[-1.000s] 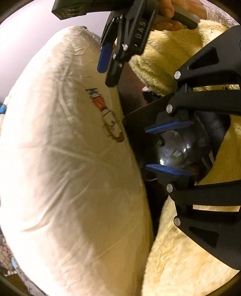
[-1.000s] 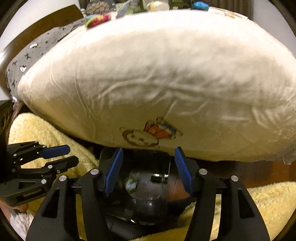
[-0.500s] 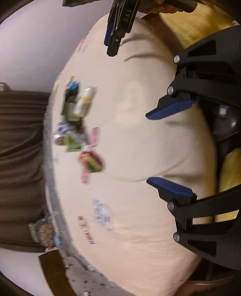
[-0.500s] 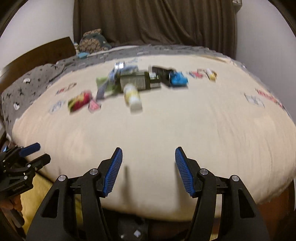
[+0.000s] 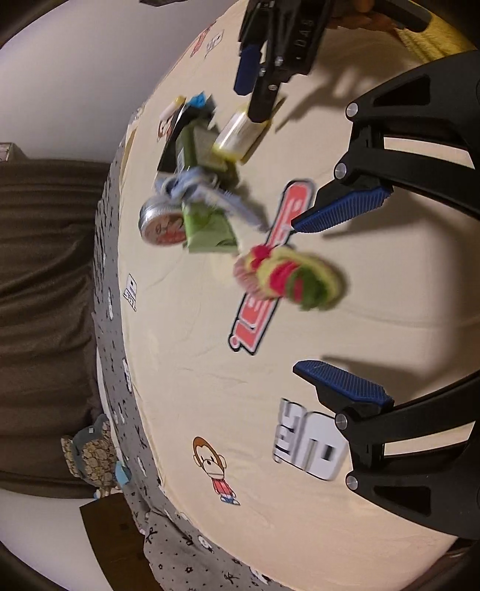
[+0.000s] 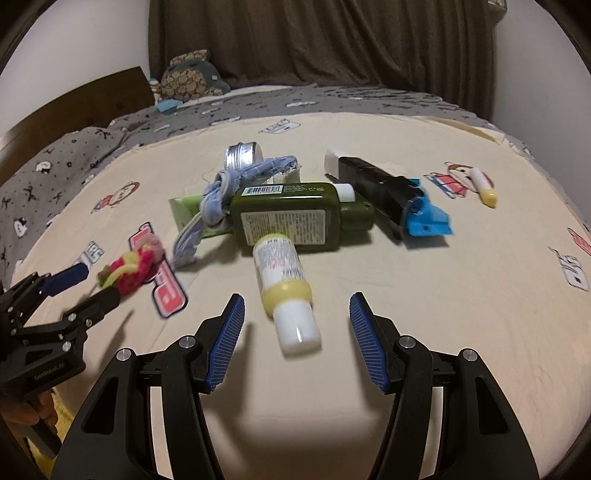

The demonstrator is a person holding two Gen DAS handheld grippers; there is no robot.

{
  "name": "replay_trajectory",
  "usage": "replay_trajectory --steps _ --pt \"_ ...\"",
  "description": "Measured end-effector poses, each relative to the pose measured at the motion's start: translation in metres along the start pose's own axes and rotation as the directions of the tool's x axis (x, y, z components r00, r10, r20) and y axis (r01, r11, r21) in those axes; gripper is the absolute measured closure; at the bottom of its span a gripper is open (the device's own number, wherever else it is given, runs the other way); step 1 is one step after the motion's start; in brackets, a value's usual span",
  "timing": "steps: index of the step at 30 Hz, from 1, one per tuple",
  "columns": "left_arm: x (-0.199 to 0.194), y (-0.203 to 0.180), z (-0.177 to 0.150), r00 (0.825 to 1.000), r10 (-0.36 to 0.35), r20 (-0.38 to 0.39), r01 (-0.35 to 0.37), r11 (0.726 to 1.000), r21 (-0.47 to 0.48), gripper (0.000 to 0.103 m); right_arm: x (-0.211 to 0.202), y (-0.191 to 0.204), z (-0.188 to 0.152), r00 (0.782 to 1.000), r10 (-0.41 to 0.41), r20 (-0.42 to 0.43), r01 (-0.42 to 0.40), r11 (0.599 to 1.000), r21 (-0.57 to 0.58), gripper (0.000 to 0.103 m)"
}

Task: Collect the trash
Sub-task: 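Grasp the pink pipe-cleaner toy with the left tool while the right tool grasps the yellow lotion bottle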

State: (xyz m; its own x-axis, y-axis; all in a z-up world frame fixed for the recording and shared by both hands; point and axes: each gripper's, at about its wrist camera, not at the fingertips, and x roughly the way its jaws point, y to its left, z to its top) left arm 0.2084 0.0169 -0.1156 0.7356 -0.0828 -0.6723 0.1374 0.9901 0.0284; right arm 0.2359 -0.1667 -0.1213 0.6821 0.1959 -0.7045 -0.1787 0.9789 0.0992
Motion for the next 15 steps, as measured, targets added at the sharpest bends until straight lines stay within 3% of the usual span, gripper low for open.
replay_trajectory --steps 3,5,9,11,15 --pt "0.014 0.002 0.008 1.0 -0.011 -0.027 0.01 1.0 -0.013 0.038 0.011 0.004 0.005 1.0 -0.001 -0.013 0.001 1.0 -0.007 0.043" --pt "0.024 0.002 0.011 0.998 -0.025 -0.056 0.024 1.0 -0.017 0.047 0.017 0.004 0.006 1.0 0.0 -0.028 0.0 1.0 -0.005 0.043" --pt "0.033 -0.004 0.013 0.995 -0.066 -0.078 0.067 0.998 0.001 0.061 0.023 0.008 0.004 0.999 -0.012 -0.034 0.011 1.0 -0.025 0.067" --pt "0.032 -0.006 0.012 0.991 -0.098 -0.091 0.099 0.995 -0.002 0.077 0.021 0.008 0.002 0.999 -0.01 -0.032 0.009 0.999 -0.032 0.067" --pt "0.024 -0.012 0.007 0.99 -0.089 -0.107 0.091 0.996 0.013 0.081 0.005 0.008 -0.006 1.0 0.006 -0.022 -0.007 0.999 -0.033 0.068"
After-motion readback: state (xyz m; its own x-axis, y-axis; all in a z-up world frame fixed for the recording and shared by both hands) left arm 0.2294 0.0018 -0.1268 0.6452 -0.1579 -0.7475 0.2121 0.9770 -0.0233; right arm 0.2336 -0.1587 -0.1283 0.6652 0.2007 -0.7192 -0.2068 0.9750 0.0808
